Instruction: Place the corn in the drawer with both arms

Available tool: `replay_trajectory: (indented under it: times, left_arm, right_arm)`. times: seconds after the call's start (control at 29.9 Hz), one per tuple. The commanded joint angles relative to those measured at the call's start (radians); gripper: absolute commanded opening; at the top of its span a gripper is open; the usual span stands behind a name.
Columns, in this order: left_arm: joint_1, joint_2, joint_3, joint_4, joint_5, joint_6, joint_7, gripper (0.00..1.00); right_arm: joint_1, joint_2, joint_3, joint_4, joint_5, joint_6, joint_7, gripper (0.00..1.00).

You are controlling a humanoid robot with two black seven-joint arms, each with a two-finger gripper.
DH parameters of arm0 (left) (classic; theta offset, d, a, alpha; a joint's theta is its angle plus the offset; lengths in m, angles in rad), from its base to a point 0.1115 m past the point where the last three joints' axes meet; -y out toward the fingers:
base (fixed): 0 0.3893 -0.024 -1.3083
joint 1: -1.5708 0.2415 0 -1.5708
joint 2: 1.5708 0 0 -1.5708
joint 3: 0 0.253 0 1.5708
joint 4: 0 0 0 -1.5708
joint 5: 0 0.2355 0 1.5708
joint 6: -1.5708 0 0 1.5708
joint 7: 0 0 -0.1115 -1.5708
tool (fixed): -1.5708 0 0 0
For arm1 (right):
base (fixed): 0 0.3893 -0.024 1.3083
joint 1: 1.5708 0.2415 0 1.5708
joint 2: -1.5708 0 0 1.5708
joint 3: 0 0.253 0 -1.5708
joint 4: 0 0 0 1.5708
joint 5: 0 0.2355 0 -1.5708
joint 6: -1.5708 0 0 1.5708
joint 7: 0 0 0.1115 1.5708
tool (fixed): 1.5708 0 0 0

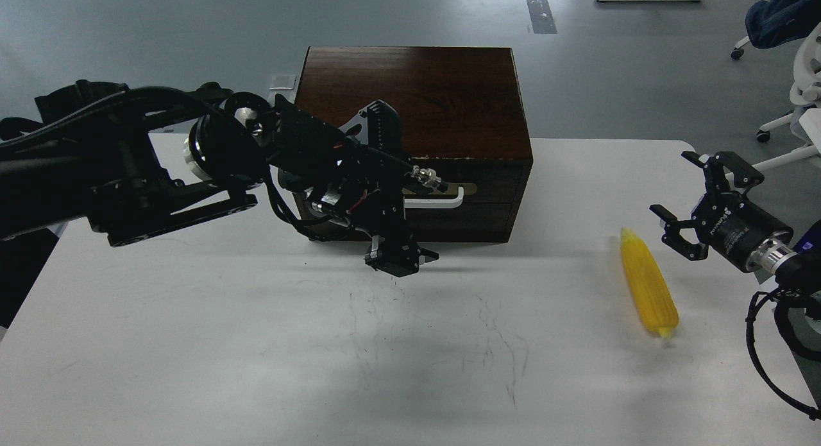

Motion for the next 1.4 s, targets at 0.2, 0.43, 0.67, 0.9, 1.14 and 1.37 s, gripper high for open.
replay_trajectory:
  times: [0.2, 0.43, 0.67, 0.9, 1.14, 1.37]
  left_arm:
    - [-0.014, -0.051, 0.026, 0.083, 0.000, 0.000, 0.000, 0.98]
    - [-0.013, -0.054, 0.044, 0.121, 0.000, 0.000, 0.000, 0.98]
    - [-0.011, -0.060, 0.053, 0.128, 0.000, 0.000, 0.000, 0.98]
    - [-0.003, -0.080, 0.061, 0.169, 0.000, 0.004, 0.000, 0.98]
    - [-0.006, -0.100, 0.073, 0.207, 0.000, 0.024, 0.000, 0.98]
    - [-0.003, -0.102, 0.088, 0.206, 0.000, 0.027, 0.000, 0.98]
  right_arm:
    - [-0.002, 0.014, 0.001, -0.001, 0.000, 0.000, 0.000, 1.00]
    - [-0.002, 0.020, 0.001, -0.001, 0.000, 0.000, 0.000, 1.00]
    - [-0.003, 0.022, 0.001, -0.001, 0.000, 0.000, 0.000, 1.00]
    - [-0.009, 0.022, 0.001, 0.000, 0.000, 0.000, 0.000, 1.00]
    - [-0.011, 0.017, 0.001, 0.000, 0.000, 0.002, 0.000, 1.00]
    - [-0.011, 0.014, 0.003, 0.000, 0.000, 0.002, 0.000, 1.00]
